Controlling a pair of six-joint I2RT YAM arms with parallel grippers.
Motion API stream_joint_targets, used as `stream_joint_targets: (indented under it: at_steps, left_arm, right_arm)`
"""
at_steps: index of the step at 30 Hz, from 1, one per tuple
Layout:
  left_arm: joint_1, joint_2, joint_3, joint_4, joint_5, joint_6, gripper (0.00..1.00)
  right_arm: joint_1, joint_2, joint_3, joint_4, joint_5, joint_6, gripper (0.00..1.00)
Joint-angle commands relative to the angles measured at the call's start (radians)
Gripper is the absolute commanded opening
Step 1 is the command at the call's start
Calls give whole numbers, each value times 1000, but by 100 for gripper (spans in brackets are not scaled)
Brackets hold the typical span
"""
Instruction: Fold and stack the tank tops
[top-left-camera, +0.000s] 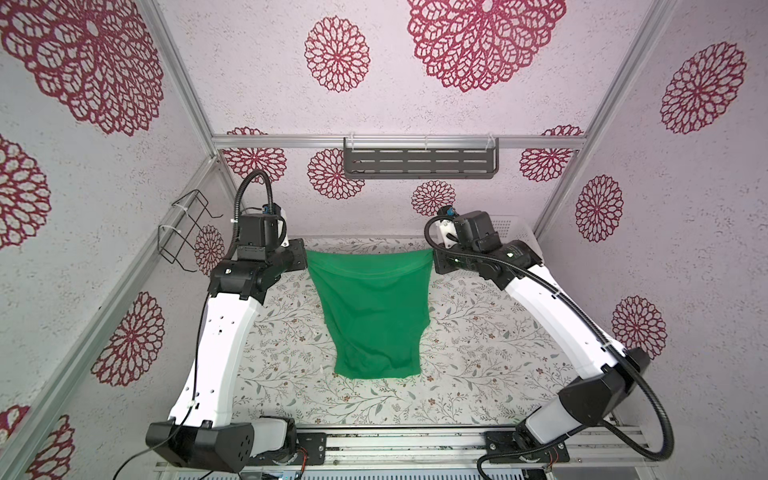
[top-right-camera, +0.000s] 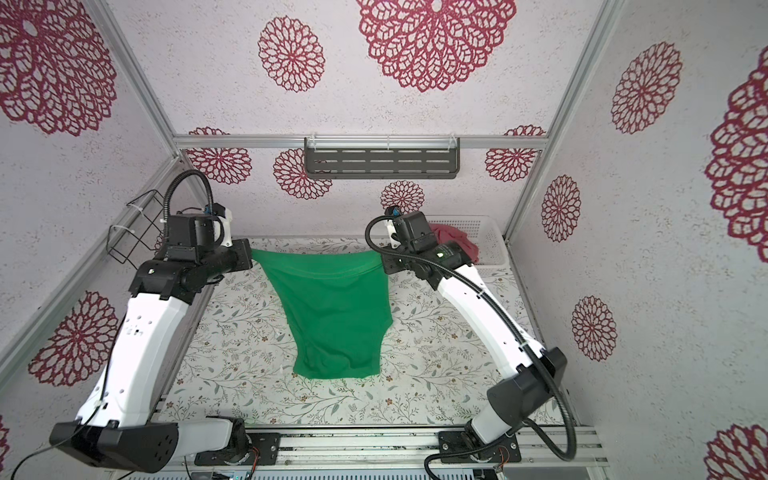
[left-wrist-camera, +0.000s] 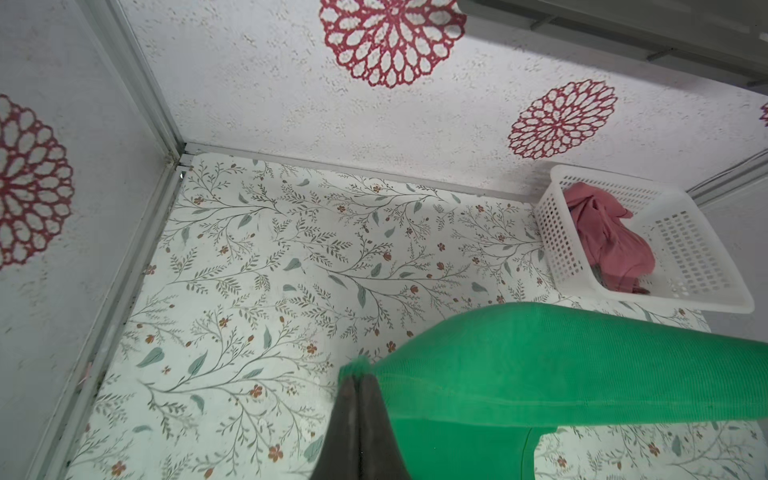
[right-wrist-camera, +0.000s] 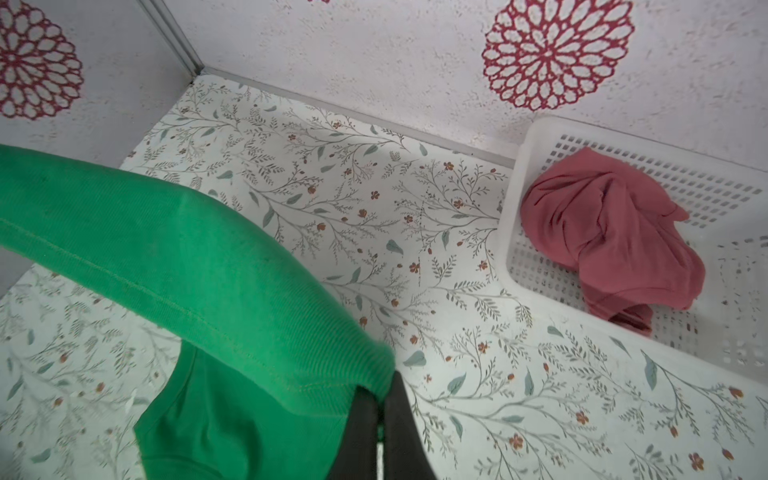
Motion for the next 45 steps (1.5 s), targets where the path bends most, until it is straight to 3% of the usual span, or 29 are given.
stream_joint_targets:
  at_steps: [1,5,8,9,10,11,13,15,18,23,28,32,38,45]
  left_arm:
    - [20,100,-13,196,23,-12,0]
    - [33,283,35,288,42,-28,0]
    - [46,465,157,327,58,-37,0]
    - [50,547,227,321,66,-33,0]
    - [55,642,314,300,69,-27,13]
    - [57,716,410,262,69,-14,35]
    - [58,810,582,154,45,8,61]
    - [55,816,667,77,19,16,68]
    - [31,685,521,110,-63,25,69]
    - [-56,362,12,270,-73,-91,61]
    - [-110,264,-316,465,-26,-250,54]
    - [-114,359,-319,480,-7,-294,49]
    - [-124,504,-299,530,-31,-314,45]
    - [-123,719,-156,495,-31,-306,45]
  right_arm:
    - [-31,54,3,196,25,-28,0]
    - [-68,172,5,313,27,-50,0]
    - [-102,301,68,381,-5,-83,0]
    - [-118,359,117,397,-16,-84,8]
    - [-131,416,173,402,-13,-79,24]
    - [-142,470,235,393,-8,-75,44]
    - [-144,527,337,342,-1,-77,76]
    - [-136,515,354,312,-16,-91,82]
    - [-120,428,257,291,-38,-91,80]
    - [-74,272,-51,304,-60,-74,70]
    - [-44,187,-334,390,-108,-17,47]
    - [-28,185,-453,460,-113,27,36]
    - [4,232,-540,529,-76,59,33]
    - [11,265,-627,598,-71,105,19]
